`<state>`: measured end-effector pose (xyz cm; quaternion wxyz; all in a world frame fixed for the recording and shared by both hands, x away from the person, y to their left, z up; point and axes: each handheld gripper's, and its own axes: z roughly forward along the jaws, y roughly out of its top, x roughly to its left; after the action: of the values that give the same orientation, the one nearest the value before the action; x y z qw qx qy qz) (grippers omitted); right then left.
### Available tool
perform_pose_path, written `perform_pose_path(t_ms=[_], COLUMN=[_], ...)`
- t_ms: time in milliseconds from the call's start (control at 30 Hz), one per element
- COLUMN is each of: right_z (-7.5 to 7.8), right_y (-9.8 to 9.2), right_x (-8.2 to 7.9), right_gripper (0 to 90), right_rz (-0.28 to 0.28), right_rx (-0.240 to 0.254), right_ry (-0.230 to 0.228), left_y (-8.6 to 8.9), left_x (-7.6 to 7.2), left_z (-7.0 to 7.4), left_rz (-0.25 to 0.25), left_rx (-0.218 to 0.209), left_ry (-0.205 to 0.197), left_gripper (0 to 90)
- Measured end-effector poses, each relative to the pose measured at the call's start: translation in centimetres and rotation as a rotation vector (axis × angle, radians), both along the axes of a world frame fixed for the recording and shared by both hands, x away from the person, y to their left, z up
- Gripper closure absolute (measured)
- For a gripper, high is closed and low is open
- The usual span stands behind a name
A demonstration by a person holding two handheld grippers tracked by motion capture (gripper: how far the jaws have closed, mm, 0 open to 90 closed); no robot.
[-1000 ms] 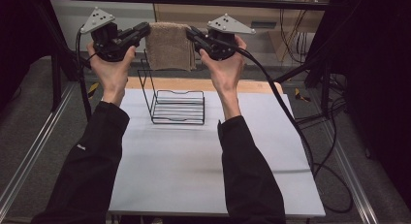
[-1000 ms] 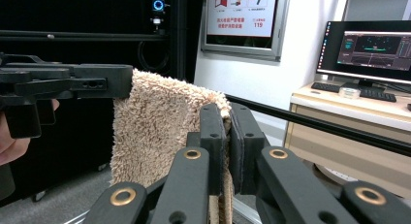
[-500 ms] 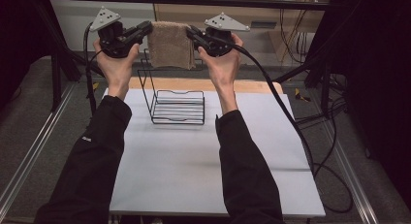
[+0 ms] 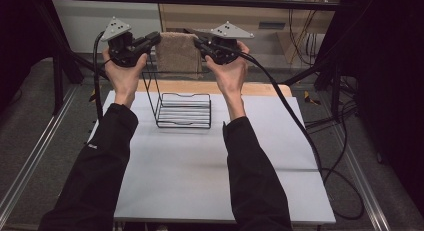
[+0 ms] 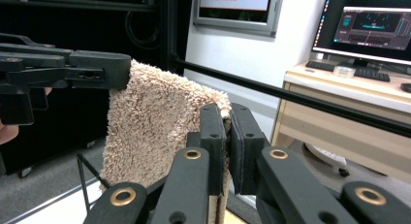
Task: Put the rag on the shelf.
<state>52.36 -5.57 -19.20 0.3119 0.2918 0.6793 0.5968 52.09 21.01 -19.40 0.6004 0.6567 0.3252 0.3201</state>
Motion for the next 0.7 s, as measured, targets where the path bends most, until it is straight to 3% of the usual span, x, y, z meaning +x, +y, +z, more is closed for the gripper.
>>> perform_pose_path(t_ms=[433, 700], right_z=[-2.3, -2.7], right_y=[-0.1, -0.3], right_x=[-0.8, -1.6], right_gripper=[85.5, 85.5], right_rz=[0.02, 0.026], right_rx=[-0.012, -0.038], right_ry=[0.037, 0.042], left_y=[0.3, 0.4], left_x=[-1.5, -2.3], left_z=[-2.1, -2.7], left_rz=[-0.033, -0.043], left_rx=[0.033, 0.039], left_ry=[0.014, 0.024], left_gripper=[86.4, 86.5])
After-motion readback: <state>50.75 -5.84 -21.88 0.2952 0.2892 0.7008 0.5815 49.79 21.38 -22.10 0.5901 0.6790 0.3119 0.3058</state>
